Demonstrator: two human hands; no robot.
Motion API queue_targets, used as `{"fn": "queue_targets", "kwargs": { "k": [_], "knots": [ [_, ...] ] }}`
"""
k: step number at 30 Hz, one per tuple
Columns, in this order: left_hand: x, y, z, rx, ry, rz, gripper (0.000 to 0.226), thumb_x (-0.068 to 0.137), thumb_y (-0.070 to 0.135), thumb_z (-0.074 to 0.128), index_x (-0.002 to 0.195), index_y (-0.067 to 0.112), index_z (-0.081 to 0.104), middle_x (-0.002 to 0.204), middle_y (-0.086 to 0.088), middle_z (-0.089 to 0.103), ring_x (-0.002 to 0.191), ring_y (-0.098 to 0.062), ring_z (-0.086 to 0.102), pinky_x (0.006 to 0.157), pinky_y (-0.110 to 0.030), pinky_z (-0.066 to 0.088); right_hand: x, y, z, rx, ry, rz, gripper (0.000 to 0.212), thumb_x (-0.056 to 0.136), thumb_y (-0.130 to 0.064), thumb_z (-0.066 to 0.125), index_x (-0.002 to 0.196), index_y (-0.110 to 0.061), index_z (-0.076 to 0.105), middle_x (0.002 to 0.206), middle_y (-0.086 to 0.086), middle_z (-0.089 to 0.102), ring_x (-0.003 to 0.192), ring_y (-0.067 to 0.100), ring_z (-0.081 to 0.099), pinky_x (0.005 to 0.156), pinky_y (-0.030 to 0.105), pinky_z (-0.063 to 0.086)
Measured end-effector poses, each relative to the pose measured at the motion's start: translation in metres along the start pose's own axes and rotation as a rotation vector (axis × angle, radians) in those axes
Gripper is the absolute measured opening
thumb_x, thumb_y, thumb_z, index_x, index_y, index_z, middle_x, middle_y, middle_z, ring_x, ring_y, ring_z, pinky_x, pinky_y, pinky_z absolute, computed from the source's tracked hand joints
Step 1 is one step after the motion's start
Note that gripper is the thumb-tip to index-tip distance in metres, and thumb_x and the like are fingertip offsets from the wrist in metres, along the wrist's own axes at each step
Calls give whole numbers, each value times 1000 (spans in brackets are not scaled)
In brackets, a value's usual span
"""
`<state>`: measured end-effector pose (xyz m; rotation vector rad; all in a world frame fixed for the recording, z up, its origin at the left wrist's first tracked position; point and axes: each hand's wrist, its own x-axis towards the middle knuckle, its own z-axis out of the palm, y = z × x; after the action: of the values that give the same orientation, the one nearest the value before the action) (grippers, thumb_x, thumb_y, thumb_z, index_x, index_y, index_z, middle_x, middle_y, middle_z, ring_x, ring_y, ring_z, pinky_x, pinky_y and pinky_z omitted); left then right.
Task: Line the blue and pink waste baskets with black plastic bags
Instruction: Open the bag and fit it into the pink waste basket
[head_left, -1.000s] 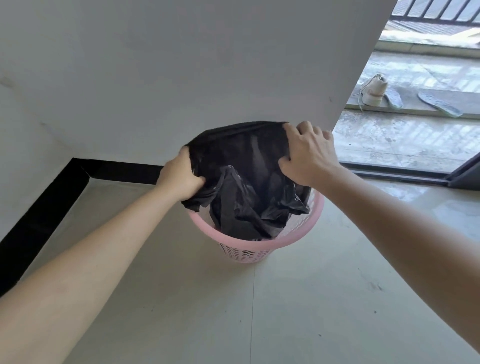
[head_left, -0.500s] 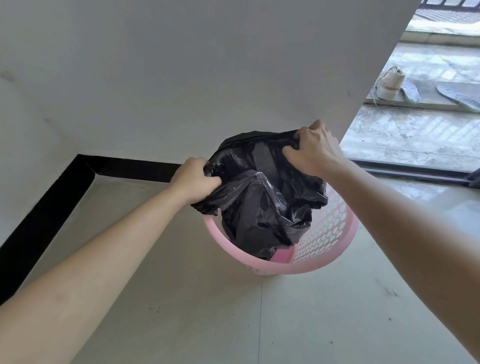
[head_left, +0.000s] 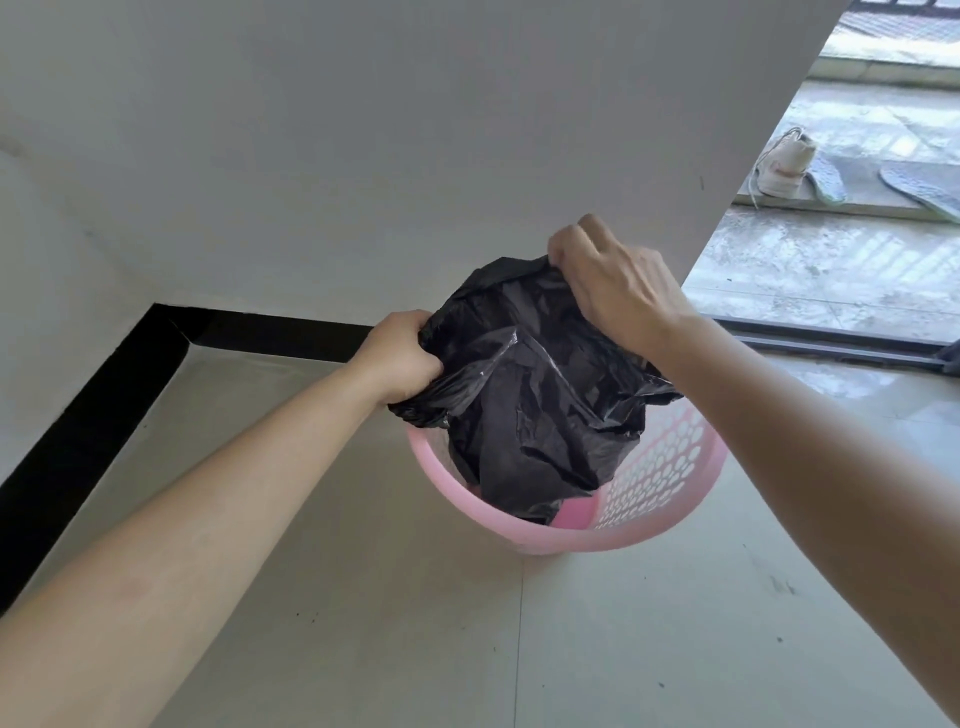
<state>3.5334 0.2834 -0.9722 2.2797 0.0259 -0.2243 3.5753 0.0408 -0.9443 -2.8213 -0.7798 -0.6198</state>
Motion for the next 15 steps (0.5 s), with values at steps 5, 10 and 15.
{"fn": "queue_targets", "kwargs": {
  "k": [5, 10, 15],
  "knots": [
    [1, -1, -1, -1, -7, -3, 22, 78, 1, 58, 97, 7, 68, 90, -15, 70, 87, -33, 66, 69, -33, 49, 1, 2, -5, 3, -119, 9, 59, 87, 9, 46, 132, -27, 56, 120, 11, 47, 74, 39, 63, 54, 40, 50],
    [-3, 6, 5, -29, -76, 14, 13, 77, 0, 59, 87, 2, 65, 77, -15, 64, 69, -24, 58, 62, -30, 43, 5, 9, -4, -75, -281, 121, 48, 92, -1, 51, 130, -30, 63, 122, 10, 50, 72, 32, 57, 58, 34, 38],
    [1, -5, 2, -124, 0, -83, 25, 73, -7, 54, 85, 8, 71, 72, -6, 63, 65, -22, 57, 62, -30, 44, -3, 29, 0, 32, -508, 499, 30, 91, -3, 55, 111, -16, 73, 112, 15, 67, 86, 30, 61, 71, 31, 43]
  ]
}}
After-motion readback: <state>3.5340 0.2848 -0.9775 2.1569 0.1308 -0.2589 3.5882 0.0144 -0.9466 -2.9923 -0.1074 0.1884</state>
